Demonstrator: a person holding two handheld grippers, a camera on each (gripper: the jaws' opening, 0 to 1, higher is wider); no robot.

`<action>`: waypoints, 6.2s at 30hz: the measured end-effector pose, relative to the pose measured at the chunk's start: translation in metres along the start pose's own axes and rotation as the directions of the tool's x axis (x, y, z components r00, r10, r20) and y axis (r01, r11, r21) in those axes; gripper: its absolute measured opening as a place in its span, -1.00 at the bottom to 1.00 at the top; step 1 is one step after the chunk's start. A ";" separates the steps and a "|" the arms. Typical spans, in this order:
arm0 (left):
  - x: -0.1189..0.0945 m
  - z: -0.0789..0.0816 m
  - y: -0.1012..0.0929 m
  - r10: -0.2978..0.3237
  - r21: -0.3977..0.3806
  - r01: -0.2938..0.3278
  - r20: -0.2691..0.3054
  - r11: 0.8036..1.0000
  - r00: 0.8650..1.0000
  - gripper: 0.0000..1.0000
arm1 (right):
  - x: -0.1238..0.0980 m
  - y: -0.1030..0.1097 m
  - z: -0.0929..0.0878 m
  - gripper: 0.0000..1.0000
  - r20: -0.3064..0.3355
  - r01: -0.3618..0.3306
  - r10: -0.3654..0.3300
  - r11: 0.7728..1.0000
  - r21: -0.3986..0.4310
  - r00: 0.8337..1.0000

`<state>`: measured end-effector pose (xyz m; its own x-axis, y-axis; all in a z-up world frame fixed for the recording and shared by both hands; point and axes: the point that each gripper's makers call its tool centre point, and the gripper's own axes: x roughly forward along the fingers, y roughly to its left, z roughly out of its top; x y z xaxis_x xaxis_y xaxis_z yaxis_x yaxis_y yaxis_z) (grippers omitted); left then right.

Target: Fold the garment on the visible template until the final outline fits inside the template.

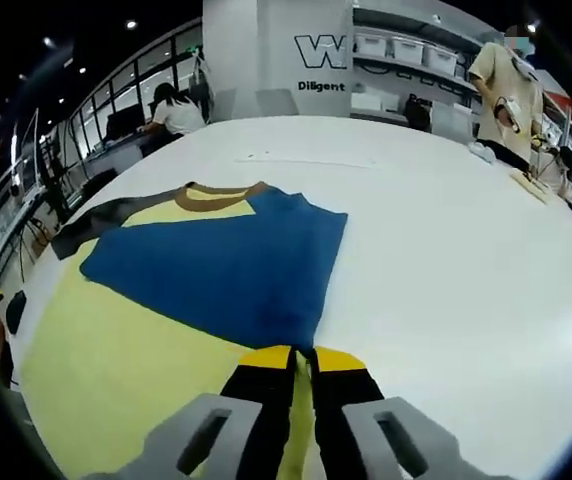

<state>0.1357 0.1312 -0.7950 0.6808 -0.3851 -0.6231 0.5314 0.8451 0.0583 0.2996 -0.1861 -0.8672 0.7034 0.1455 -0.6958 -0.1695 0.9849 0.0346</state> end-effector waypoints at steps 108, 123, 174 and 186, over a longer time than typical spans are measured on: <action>-0.001 0.001 0.002 -0.014 -0.029 0.014 0.013 0.999 1.000 0.85 | -0.103 0.002 0.029 0.98 0.172 -0.178 0.189 0.981 -0.080 0.967; 0.000 0.017 0.053 0.033 -0.058 -0.030 0.045 0.998 0.998 0.81 | -0.155 0.040 0.021 0.98 0.175 -0.262 0.295 0.946 -0.190 0.939; 0.125 0.012 0.159 0.240 -0.556 -0.240 -0.074 0.796 0.968 -0.43 | -0.175 0.030 0.001 0.74 0.185 -0.206 0.236 0.964 -0.167 0.954; 0.129 0.018 0.154 0.216 -0.553 -0.196 -0.030 0.810 0.976 -0.98 | -0.182 0.021 0.002 0.70 0.206 -0.206 0.226 0.972 -0.113 0.952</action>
<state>0.3146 0.2051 -0.8527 0.7640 -0.1826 -0.6189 0.0183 0.9649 -0.2620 0.1696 -0.1914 -0.7386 0.7738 0.3800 -0.5068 -0.3877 0.9168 0.0955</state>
